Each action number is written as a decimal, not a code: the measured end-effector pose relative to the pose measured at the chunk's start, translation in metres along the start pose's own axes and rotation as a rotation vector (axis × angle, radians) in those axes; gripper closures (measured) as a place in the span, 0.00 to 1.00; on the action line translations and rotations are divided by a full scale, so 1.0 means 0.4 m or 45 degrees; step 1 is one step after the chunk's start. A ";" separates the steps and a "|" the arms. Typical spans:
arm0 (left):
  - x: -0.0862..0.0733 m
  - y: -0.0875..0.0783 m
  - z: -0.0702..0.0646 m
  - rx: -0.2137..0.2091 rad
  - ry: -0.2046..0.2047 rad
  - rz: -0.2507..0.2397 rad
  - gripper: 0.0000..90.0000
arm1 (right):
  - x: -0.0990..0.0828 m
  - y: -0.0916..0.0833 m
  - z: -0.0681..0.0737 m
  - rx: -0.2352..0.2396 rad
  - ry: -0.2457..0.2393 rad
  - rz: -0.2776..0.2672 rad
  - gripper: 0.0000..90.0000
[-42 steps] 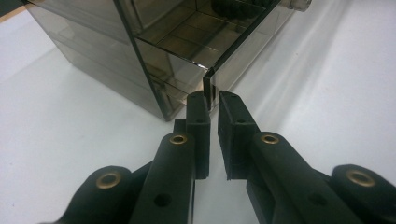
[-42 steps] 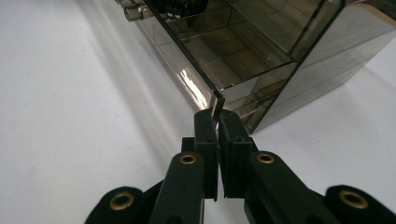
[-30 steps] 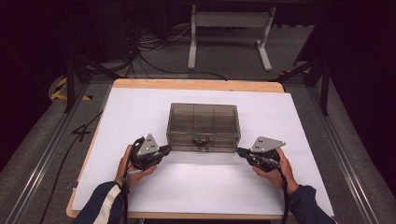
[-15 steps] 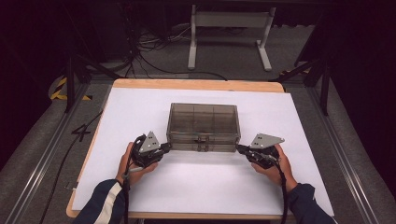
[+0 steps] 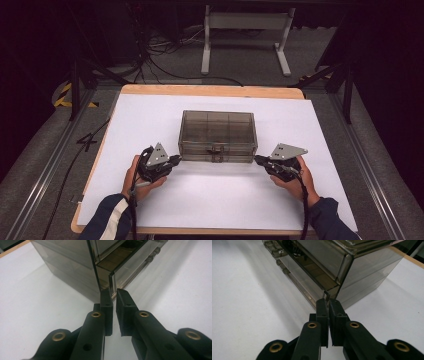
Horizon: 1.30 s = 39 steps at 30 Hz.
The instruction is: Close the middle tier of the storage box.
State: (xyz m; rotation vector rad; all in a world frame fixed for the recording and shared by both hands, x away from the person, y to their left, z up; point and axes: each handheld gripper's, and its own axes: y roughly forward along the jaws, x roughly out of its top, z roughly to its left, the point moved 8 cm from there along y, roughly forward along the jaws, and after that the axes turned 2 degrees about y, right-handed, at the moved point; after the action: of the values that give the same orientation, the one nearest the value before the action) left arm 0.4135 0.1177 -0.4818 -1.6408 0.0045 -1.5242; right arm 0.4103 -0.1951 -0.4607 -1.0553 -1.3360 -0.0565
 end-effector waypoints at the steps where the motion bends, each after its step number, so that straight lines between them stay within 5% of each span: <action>1: -0.002 -0.004 -0.001 -0.010 0.002 -0.004 0.93 | -0.001 -0.005 -0.001 -0.004 0.001 -0.001 0.98; 13: 0.023 0.011 -0.036 -0.063 0.031 -0.043 0.99 | 0.008 -0.004 0.025 0.015 -0.042 -0.014 1.00; 29: 0.030 0.050 -0.006 0.013 0.033 -0.022 0.98 | 0.015 0.022 0.016 -0.023 -0.038 -0.014 1.00; 39: 0.040 0.065 -0.013 -0.019 0.051 -0.018 0.98 | 0.013 0.030 0.005 -0.043 -0.025 -0.006 1.00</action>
State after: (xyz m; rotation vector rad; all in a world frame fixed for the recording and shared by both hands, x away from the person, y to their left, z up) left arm 0.4270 0.0899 -0.4849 -1.6254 0.0258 -1.5711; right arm 0.4174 -0.1844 -0.4638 -1.0838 -1.3590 -0.0727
